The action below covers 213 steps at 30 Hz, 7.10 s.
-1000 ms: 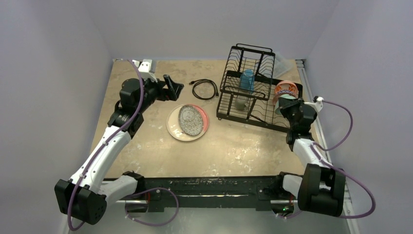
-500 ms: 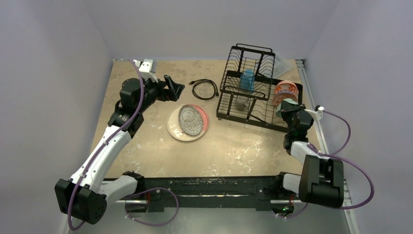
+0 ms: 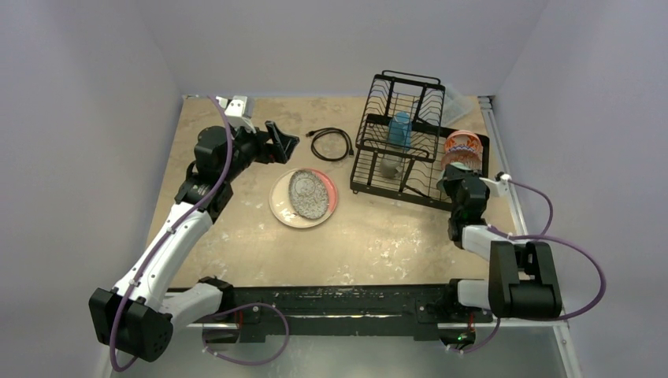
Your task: Load the mixed dishes into the dish rack
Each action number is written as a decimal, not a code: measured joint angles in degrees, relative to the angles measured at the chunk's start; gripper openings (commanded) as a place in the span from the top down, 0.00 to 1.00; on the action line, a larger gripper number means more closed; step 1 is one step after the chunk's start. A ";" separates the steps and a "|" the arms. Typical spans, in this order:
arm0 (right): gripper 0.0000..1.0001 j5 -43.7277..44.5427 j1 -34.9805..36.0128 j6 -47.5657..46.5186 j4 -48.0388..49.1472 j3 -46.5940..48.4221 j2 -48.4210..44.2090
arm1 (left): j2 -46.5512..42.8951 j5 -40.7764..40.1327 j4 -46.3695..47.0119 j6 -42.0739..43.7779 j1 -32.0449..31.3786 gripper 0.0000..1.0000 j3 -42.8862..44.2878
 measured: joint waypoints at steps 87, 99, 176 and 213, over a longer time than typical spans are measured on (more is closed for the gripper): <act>0.01 -5.55 1.99 -20.55 -53.46 24.61 -25.53 | 46.86 9.97 -21.92 -15.61 9.01 0.47 15.80; 0.01 -6.16 1.99 -21.07 -53.46 24.61 -25.53 | 49.64 8.46 -23.56 -13.14 5.66 0.72 17.84; 0.23 3.52 53.11 -20.41 -20.59 27.54 -5.75 | 7.50 21.62 7.58 -21.24 11.13 1.00 -1.68; 0.69 7.69 53.37 -18.14 -30.21 45.72 9.40 | 13.75 28.09 21.18 -34.97 14.62 1.00 -4.42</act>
